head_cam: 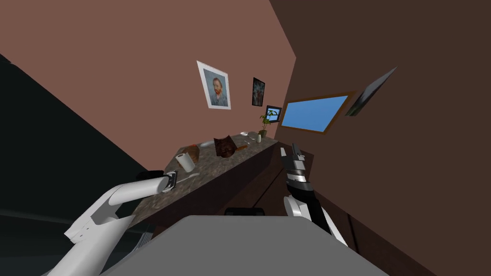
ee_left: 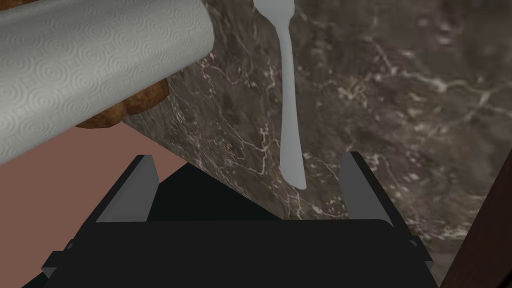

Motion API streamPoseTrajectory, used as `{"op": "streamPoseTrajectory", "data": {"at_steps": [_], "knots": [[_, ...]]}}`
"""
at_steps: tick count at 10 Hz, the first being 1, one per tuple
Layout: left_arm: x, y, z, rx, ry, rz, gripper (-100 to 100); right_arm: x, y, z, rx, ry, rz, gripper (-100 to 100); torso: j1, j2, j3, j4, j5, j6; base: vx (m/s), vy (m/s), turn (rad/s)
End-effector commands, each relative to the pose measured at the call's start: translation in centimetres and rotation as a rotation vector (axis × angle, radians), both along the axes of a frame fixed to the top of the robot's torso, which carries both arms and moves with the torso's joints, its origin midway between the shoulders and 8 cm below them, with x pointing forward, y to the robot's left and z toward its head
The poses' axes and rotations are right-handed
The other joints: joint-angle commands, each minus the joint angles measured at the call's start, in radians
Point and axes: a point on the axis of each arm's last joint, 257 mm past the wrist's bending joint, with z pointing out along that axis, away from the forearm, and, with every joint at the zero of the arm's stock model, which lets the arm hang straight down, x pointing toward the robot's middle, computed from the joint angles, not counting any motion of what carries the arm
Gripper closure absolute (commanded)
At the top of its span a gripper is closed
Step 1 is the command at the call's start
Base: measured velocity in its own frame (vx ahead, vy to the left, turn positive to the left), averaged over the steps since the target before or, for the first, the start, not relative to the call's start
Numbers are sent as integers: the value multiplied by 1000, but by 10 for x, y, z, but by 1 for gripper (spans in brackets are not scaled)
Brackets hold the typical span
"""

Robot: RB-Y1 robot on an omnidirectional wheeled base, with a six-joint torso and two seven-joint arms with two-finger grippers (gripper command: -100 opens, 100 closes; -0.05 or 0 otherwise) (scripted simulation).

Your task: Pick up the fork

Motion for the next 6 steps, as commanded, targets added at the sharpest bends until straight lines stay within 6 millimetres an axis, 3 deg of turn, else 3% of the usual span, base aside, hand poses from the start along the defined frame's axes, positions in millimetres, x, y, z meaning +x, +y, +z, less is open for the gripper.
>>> {"op": "streamPoseTrajectory", "data": {"at_steps": [1,6], "knots": [[-7,-1,-7,-26,41,10,-100,0,0,0,0,0,0,0,0,0,0,0,0,0,73,-9,19],[-28,-6,-25,-109,161,32,-100,0,0,0,0,0,0,0,0,2,1,0,0,0,64,-2,24]]}}
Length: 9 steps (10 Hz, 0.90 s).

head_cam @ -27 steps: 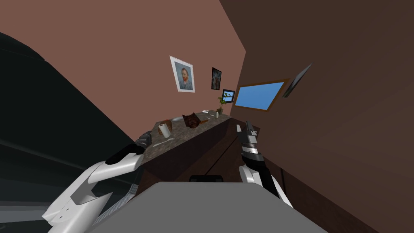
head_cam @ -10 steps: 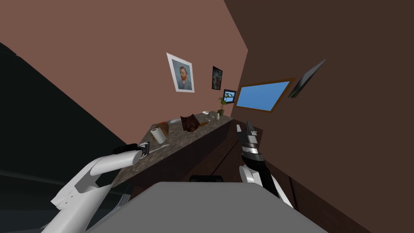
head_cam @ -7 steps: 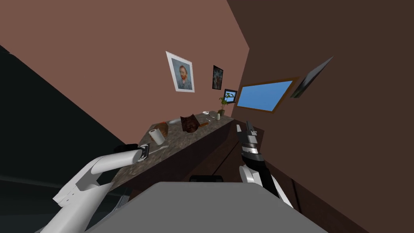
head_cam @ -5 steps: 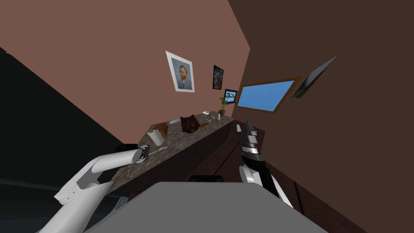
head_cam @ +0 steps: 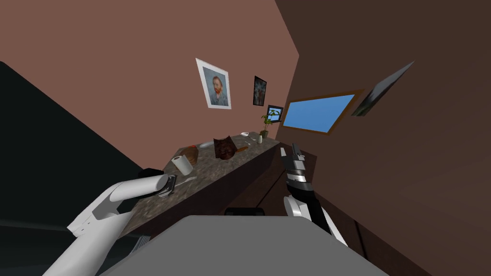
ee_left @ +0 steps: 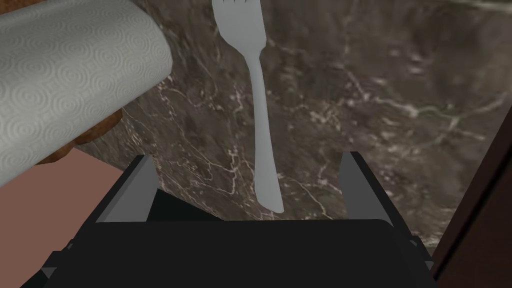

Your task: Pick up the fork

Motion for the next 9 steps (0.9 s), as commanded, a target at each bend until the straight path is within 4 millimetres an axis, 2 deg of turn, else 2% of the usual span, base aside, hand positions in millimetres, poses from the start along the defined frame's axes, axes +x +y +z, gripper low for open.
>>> {"op": "streamPoseTrajectory", "data": {"at_steps": [1,5,8,9], "knots": [[-5,-1,-4,-16,27,5,-100,0,0,0,0,0,0,0,0,0,0,0,0,0,53,1,22],[-26,-3,-12,-78,139,21,-100,0,0,0,0,0,0,0,0,-2,-1,0,0,0,80,-1,31],[-30,-4,-12,-87,157,23,-100,0,0,0,0,0,0,0,1,1,0,0,0,0,39,-1,11],[-30,-4,-12,-88,160,24,0,0,0,0,0,0,0,0,1,3,1,0,0,0,0,0,0]]}}
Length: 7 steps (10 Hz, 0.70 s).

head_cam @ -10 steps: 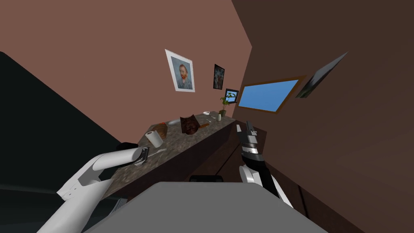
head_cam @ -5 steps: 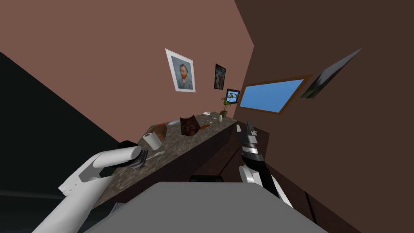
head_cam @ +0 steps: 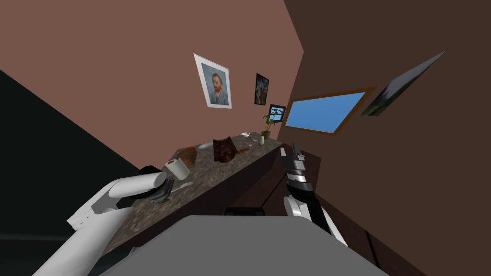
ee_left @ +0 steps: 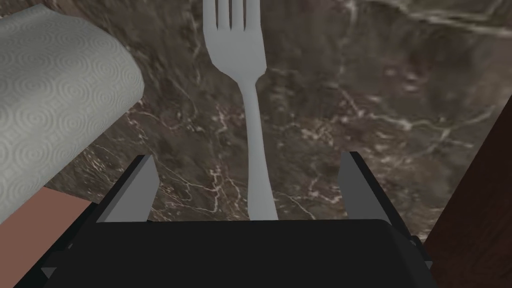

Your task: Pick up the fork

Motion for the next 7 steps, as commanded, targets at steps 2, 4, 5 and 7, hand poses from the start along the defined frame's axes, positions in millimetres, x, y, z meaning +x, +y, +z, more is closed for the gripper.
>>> {"op": "streamPoseTrajectory", "data": {"at_steps": [2,4,5,7], "knots": [[2,2,-11,0,0,1,-100,0,0,0,0,0,0,0,1,0,0,0,0,0,6,10,-6],[3,4,-22,1,0,2,-100,0,0,0,0,0,0,0,1,0,0,0,0,0,3,14,-6],[3,4,-19,-1,2,3,-100,0,0,0,0,0,0,0,1,1,0,0,0,0,1,7,-3],[3,5,-19,0,0,2,100,0,0,0,0,0,0,0,0,1,0,0,0,0,0,0,0]]}}
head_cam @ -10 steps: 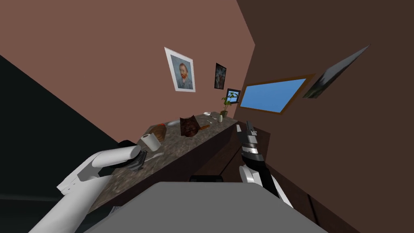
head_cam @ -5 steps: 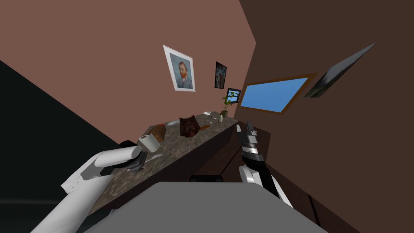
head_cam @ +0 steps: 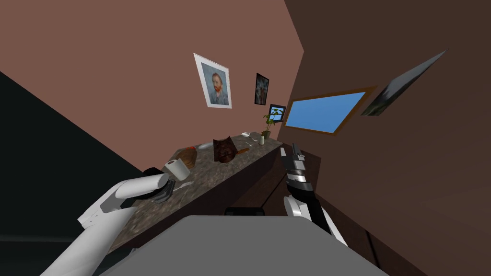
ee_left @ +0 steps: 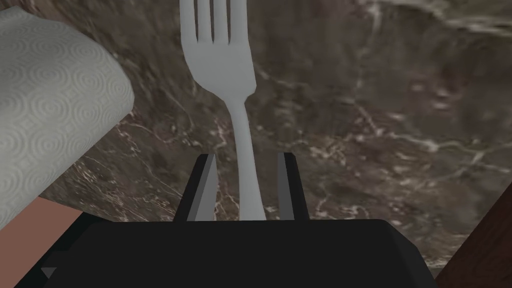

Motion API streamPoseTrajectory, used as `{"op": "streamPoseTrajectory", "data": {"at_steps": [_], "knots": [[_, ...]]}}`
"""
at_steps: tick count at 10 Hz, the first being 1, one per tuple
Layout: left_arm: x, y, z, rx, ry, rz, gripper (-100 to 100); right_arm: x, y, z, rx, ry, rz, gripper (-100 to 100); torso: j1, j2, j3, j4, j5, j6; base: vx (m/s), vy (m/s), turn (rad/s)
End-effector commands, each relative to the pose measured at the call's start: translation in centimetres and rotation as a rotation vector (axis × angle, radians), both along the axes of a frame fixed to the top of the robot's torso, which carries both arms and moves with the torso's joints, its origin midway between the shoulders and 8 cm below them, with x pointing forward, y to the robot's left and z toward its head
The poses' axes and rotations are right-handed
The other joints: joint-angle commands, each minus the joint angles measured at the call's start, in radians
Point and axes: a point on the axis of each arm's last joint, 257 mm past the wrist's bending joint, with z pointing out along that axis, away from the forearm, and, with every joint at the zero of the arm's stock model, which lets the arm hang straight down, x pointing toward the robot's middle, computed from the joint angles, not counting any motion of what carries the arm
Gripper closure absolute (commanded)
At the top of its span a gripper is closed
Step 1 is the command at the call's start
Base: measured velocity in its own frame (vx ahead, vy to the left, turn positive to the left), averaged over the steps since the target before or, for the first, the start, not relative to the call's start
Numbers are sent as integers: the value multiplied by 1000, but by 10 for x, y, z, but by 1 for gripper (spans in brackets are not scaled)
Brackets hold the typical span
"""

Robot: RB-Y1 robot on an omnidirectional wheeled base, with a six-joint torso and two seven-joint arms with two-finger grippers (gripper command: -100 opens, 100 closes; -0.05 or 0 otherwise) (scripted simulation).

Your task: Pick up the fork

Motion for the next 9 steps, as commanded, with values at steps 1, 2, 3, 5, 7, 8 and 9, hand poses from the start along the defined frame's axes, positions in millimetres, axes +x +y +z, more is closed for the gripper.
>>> {"op": "streamPoseTrajectory", "data": {"at_steps": [1,2,3,5,7,8,9], "knots": [[0,0,0,0,0,0,100,0,0,0,0,0,0,0,0,0,0,0,0,0,0,0,0],[0,0,0,0,0,0,100,0,0,0,0,0,0,0,0,0,0,0,0,0,0,0,0],[0,0,0,0,0,0,100,0,0,0,0,0,0,0,0,0,0,0,0,0,0,0,0],[-1,-2,9,0,-2,-2,100,0,0,0,0,0,0,0,0,0,0,0,0,0,-2,-5,2],[-2,-4,17,0,-2,-3,100,0,0,0,0,0,0,0,-2,1,1,0,-1,0,-5,-16,6],[-1,-3,15,1,-3,-4,100,0,0,0,0,0,0,0,-2,1,1,1,-1,0,-2,-7,1],[-1,-3,16,1,-2,-3,0,0,0,0,0,0,0,0,-2,1,1,0,-1,0,0,0,0]]}}
